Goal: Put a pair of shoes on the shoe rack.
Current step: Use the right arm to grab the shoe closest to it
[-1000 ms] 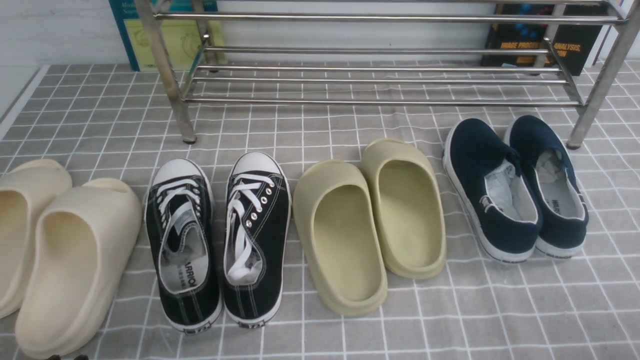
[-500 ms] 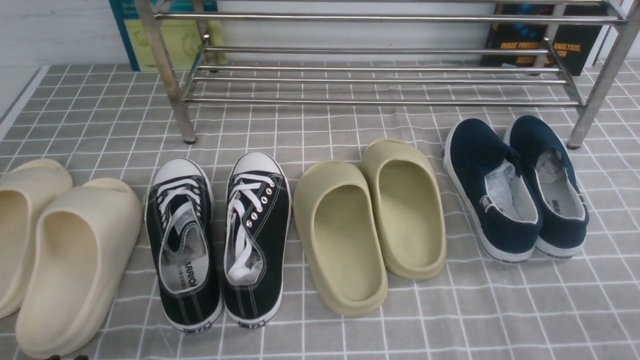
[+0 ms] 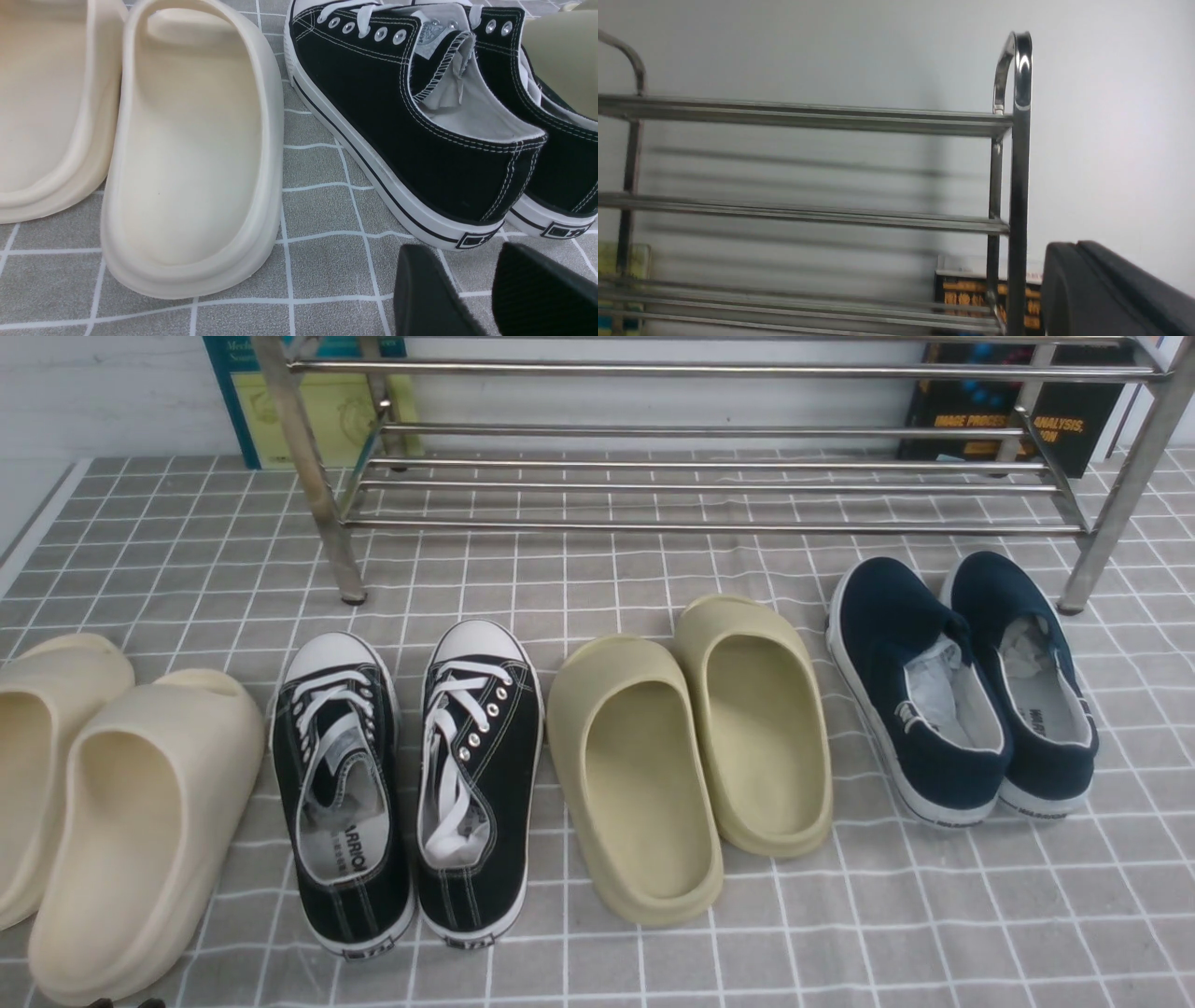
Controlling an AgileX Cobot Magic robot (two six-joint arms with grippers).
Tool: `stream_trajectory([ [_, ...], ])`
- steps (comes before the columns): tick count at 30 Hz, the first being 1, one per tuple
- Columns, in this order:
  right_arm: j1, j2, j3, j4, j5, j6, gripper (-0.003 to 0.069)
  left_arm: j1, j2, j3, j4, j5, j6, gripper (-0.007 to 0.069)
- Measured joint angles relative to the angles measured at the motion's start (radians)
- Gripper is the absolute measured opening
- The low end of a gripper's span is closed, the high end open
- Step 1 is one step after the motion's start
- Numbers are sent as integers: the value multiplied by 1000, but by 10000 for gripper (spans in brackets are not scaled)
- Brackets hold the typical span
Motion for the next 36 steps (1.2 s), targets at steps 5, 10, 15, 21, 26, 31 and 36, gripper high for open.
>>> stream_trajectory([
  [5,3,290,-146,9,300,2,-2,0,0,0,0,0,0,239],
  [10,125,580,-251,85,692,-9,-1,0,0,0,0,0,0,239],
  [15,296,827,-415,103,891,-122,62,0,0,0,0,0,0,239],
  [21,356,1116,-587,111,870,-106,344,0,0,0,0,0,0,239],
  [26,341,1361,-690,102,843,-67,458,0,0,0,0,0,0,239],
  [31,340,1519,-764,93,812,-64,261,0,0,0,0,0,0,239],
  [36,341,1527,-802,81,850,-65,41,0,0,0,0,0,0,239],
])
